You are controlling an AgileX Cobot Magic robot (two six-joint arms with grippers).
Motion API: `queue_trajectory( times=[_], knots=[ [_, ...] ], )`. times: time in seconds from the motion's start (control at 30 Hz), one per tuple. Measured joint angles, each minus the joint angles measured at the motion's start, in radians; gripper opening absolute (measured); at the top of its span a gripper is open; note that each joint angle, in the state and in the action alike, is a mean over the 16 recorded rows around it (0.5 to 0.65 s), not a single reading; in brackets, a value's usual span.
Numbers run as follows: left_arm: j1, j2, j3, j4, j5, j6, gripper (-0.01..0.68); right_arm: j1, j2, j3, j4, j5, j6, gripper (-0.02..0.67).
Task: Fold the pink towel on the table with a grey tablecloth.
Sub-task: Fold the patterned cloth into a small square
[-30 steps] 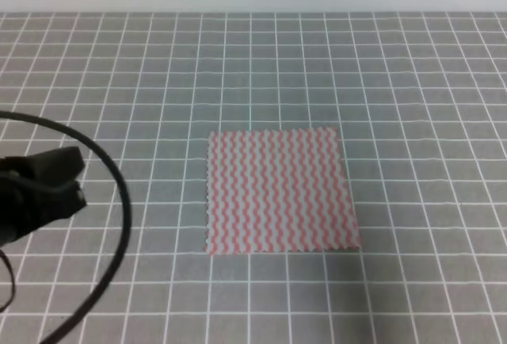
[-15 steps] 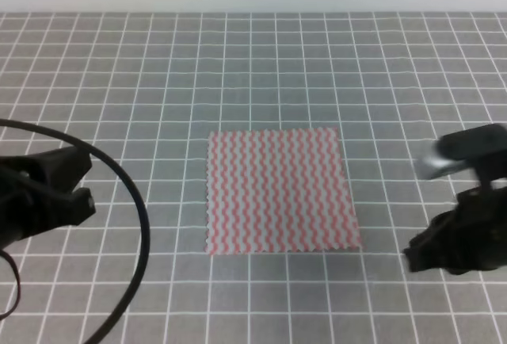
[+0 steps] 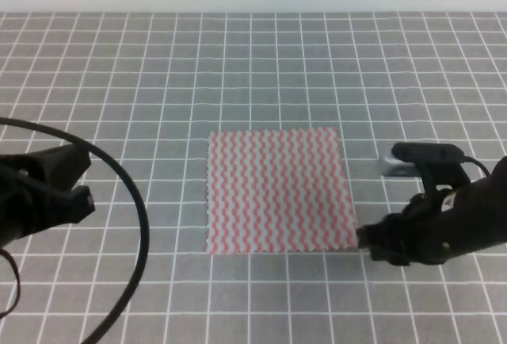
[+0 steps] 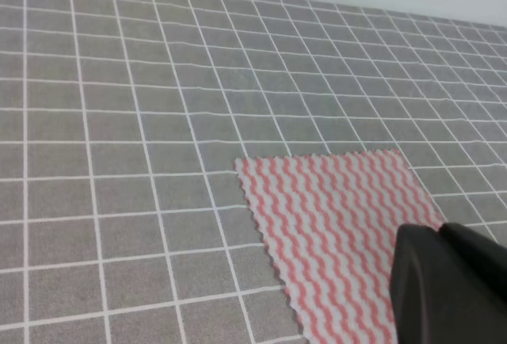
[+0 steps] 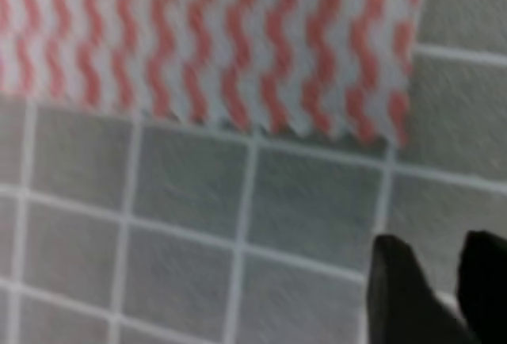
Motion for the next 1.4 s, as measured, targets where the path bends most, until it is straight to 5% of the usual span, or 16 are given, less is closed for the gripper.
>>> queue_trajectory(
  times=[0.37, 1.4],
  knots=[
    [0.000, 0.001, 0.000, -0.003, 0.002, -0.001, -0.002, -0.007, 0.097, 0.000, 0.173, -0.147, 0.006, 0.330],
    [0.001, 0.003, 0.000, -0.001, 0.021, -0.002, -0.002, -0.007, 0.181, -0.091, 0.213, -0.142, -0.018, 0.320]
  ],
)
